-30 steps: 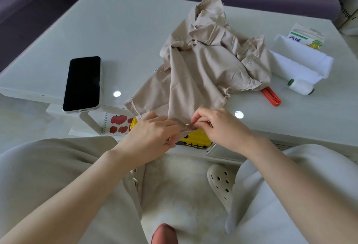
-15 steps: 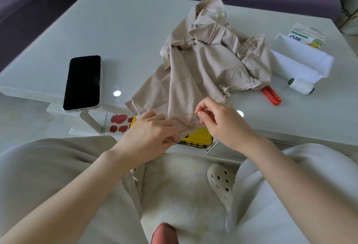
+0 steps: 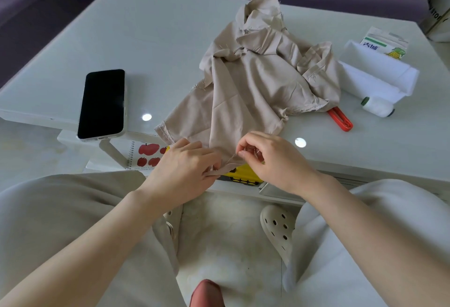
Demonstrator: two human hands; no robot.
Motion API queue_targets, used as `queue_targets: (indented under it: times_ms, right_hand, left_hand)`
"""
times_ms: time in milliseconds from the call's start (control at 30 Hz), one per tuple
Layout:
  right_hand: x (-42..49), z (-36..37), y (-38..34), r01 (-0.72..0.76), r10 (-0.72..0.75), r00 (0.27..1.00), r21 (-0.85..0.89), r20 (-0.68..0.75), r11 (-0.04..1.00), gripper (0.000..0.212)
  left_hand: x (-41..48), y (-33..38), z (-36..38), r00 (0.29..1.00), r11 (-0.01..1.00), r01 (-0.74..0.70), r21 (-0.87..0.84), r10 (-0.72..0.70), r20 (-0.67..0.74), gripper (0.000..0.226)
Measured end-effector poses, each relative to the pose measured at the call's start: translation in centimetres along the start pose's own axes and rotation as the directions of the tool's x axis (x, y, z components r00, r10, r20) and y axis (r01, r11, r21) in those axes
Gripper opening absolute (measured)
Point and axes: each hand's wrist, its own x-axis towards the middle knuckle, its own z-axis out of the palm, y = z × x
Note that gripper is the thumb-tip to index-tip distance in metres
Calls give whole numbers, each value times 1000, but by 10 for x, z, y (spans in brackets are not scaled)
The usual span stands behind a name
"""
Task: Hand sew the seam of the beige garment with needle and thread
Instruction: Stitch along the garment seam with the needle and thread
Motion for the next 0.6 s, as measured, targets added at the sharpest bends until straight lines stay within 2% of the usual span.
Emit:
queue_targets:
  times_ms: [167, 300, 467, 600]
  right_hand:
    - [-1, 6, 0, 18, -18, 1000, -27, 8, 999, 5]
    - [0, 7, -1, 37, -37, 999, -37, 8, 999, 4]
    - [0, 7, 0, 53, -54, 999, -43, -7, 998, 5]
    - [0, 8, -1, 79, -80, 997, -47, -19, 996, 9]
  left_hand:
    - [1, 1, -1, 1000, 1000, -18, 8, 19, -25, 20]
    - [2, 2, -2, 999, 1000, 1, -13, -2, -51, 9]
    - [3, 2, -2, 998, 999, 40, -3, -40, -40, 7]
    - [3, 0, -2, 997, 997, 68, -27, -69, -40, 21]
